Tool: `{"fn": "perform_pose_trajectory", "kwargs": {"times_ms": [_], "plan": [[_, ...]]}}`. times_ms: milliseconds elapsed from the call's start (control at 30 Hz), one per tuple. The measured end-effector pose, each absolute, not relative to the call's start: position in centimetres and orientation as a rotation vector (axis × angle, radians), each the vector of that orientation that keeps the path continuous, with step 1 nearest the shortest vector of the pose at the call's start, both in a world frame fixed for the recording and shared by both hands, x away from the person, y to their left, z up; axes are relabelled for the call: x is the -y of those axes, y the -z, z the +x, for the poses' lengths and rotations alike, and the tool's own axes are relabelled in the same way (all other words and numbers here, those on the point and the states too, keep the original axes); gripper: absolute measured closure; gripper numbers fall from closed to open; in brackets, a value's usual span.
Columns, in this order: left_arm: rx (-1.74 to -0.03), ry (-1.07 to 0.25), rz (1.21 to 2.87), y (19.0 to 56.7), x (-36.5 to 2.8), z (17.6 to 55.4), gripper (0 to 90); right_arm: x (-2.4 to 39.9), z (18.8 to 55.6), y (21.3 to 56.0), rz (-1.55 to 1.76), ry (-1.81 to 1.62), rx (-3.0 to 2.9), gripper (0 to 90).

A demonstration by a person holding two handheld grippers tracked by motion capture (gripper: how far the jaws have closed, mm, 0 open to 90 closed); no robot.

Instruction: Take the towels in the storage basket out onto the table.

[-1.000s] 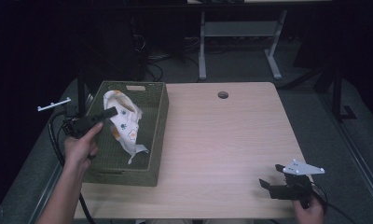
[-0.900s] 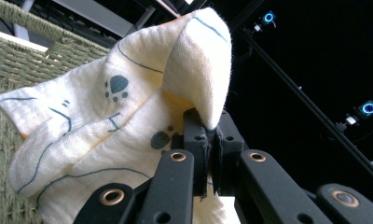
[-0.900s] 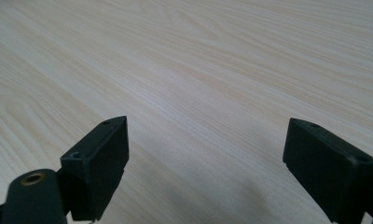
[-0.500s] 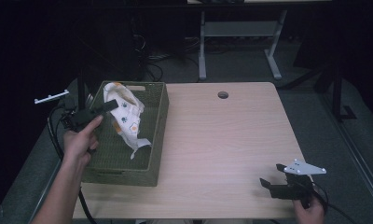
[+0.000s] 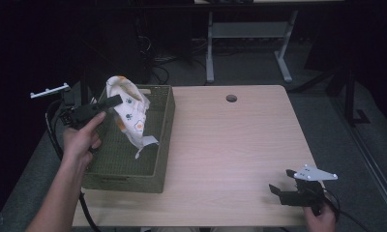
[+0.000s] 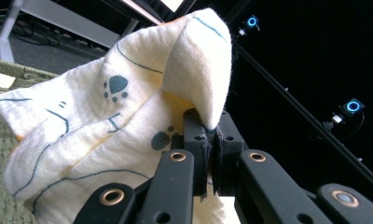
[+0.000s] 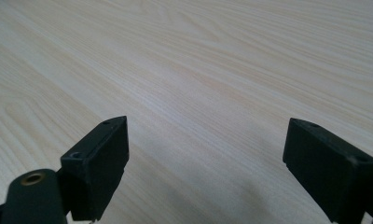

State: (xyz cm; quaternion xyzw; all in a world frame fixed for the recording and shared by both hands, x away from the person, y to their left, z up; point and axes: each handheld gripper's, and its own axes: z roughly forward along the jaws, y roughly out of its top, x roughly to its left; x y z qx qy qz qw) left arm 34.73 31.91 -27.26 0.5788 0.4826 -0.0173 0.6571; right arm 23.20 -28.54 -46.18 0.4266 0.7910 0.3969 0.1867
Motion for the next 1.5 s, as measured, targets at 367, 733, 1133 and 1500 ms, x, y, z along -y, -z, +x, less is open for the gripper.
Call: {"fn": "perform_pose_trajectory", "kwargs": {"times_ms": [367, 733, 1133, 1500], "plan": [[-1.06, 0.071, 1.337, 27.1, -29.9, 35.3, 86.6, 28.4, 23.2, 46.2, 1.206, -1.119, -2.228, 14.0], [-1.023, 0.1, 1.366, 26.4, -27.0, 35.8, 86.6, 28.4, 23.2, 46.1, 1.202, -1.123, -2.23, 14.0], [-0.993, 0.137, 1.428, 27.3, -23.3, 36.6, 86.6, 28.5, 23.3, 46.0, 1.192, -1.146, -2.217, 14.0], [-0.965, 0.191, 1.458, 28.6, -19.9, 37.4, 86.6, 28.5, 23.4, 46.0, 1.202, -1.148, -2.209, 14.0]]}}
